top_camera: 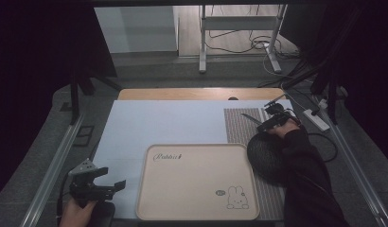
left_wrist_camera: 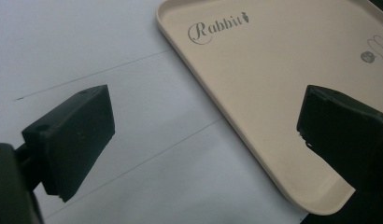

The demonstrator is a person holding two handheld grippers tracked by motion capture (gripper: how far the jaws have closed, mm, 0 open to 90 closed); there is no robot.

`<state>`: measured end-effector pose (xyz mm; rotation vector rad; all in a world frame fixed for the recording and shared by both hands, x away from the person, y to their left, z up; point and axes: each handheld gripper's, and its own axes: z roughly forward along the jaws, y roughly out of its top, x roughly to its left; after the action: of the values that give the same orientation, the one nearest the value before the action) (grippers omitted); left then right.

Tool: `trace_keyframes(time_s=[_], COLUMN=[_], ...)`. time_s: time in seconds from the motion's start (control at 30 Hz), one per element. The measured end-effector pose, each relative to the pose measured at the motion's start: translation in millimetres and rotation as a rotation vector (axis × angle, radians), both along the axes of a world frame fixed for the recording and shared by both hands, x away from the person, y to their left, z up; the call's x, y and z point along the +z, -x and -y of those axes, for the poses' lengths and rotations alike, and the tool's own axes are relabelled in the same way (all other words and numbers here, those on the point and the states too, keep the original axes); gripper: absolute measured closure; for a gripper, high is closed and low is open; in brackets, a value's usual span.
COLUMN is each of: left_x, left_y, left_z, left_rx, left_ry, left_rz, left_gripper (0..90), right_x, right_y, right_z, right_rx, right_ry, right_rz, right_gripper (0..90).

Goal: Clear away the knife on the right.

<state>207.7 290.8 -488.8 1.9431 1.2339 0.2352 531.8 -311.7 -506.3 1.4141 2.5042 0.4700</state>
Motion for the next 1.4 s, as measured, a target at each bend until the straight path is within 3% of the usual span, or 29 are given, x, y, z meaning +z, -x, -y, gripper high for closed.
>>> trace_keyframes(time_s=[0.13, 0.37, 0.47, 0.67, 0.8, 1.1, 1.4], left_x=[0.0, 0.0, 0.0, 0.0, 0.0, 0.0, 0.1], left_y=[0.1, -0.1, 0.0, 0.2, 0.2, 0.1, 0.2], left_z=[0.2, 0.4, 0.4, 0.2, 0.2, 0.7, 0.9], left_rx=[0.0, 0.001, 0.001, 0.0, 0.0, 0.0, -0.002], left_ry=[-0.001, -0.001, -0.001, -0.001, -0.001, -0.003, -0.005], left_rz=[0.0, -0.001, -0.001, 0.0, 0.0, 0.0, -0.001], left_gripper=[4.3, 4.3, 4.3, 4.3, 4.3, 4.4, 4.3], right_x=[4.9, 12.7, 12.9, 13.5, 13.3, 22.5, 37.4], right_y=[0.8, 2.9, 3.1, 1.2, 0.4, 3.5, 13.6], right_z=[7.8, 24.5, 26.4, 27.3, 35.3, 56.4, 69.4], right_rx=[0.014, 0.068, 0.087, 0.1, 0.088, 0.057, 0.029], right_ry=[-0.011, -0.035, -0.039, -0.041, -0.087, -0.076, -0.111], right_rz=[0.014, 0.035, 0.034, 0.022, 0.016, 0.055, 0.091], right_gripper=[19.1, 70.6, 76.3, 77.0, 77.1, 77.2, 77.1])
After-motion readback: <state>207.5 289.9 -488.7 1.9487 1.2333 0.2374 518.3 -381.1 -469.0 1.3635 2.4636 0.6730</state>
